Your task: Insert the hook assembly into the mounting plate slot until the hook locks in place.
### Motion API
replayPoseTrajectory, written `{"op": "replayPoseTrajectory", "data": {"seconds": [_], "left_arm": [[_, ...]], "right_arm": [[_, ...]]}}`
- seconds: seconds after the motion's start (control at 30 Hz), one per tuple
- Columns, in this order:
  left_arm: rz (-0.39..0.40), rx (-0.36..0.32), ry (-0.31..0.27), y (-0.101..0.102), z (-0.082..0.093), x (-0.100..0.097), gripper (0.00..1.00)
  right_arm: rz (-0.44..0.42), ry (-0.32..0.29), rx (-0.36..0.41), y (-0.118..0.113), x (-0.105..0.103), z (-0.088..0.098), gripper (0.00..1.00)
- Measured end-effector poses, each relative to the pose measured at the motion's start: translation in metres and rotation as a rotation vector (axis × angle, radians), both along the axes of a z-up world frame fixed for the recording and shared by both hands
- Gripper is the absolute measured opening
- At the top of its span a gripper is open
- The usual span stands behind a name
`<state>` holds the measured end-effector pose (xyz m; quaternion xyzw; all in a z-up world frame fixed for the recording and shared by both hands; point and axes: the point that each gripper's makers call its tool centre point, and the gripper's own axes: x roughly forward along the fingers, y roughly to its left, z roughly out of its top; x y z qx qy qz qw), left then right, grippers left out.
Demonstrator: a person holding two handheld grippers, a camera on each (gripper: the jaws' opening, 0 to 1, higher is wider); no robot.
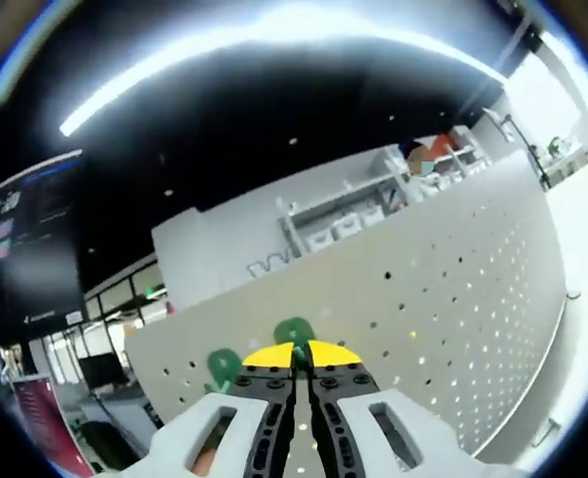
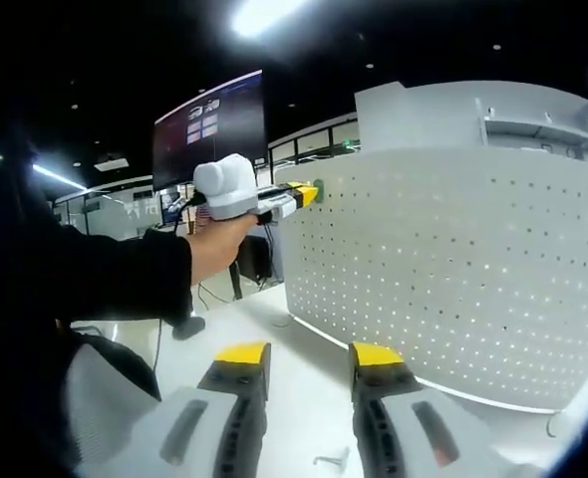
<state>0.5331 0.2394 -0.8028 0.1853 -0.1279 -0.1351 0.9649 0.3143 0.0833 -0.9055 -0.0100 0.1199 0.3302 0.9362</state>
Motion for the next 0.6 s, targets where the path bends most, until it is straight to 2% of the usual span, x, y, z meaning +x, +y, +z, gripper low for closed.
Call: {"op": "replayPoseTrajectory", "data": {"seconds": [0.1,0.17,0.2,0.23,0.27,0.43,0.53,0.6], "left_arm": [[-0.009,-0.005,-0.001,0.0007,0.0004,0.0002,0.03],[-0.042,-0.081,0.016,0.0005,0.0004,0.0,0.04],[-0.066,-0.153,0.04,0.0012,0.0001,-0.0003,0.04],[-0.076,-0.182,0.051,0.0018,-0.0001,-0.0002,0.04],[-0.093,-0.242,0.066,0.0026,0.0006,-0.0004,0.05],[-0.095,-0.254,0.089,0.0026,-0.0013,0.0,0.07],[-0.091,-0.272,0.109,0.0031,-0.0041,0.0006,0.13],[-0.093,-0.266,0.11,0.0022,-0.0046,0.0001,0.12]], "right_arm": [[-0.002,0.003,-0.001,-0.0007,0.0006,-0.0011,0.29],[-0.001,0.003,0.001,0.0002,0.0011,-0.0012,0.29],[0.001,0.004,0.002,0.0011,0.0013,-0.0014,0.29],[0.004,0.004,0.001,0.0022,0.0015,-0.0016,0.29],[0.006,0.004,0.0,0.0029,0.0015,-0.0017,0.29],[0.009,0.004,0.0,0.0033,0.0013,-0.0018,0.29],[0.003,0.003,0.003,0.0005,0.0016,-0.0015,0.29],[0.0,0.003,0.002,-0.0009,0.0018,-0.0019,0.29]]}}
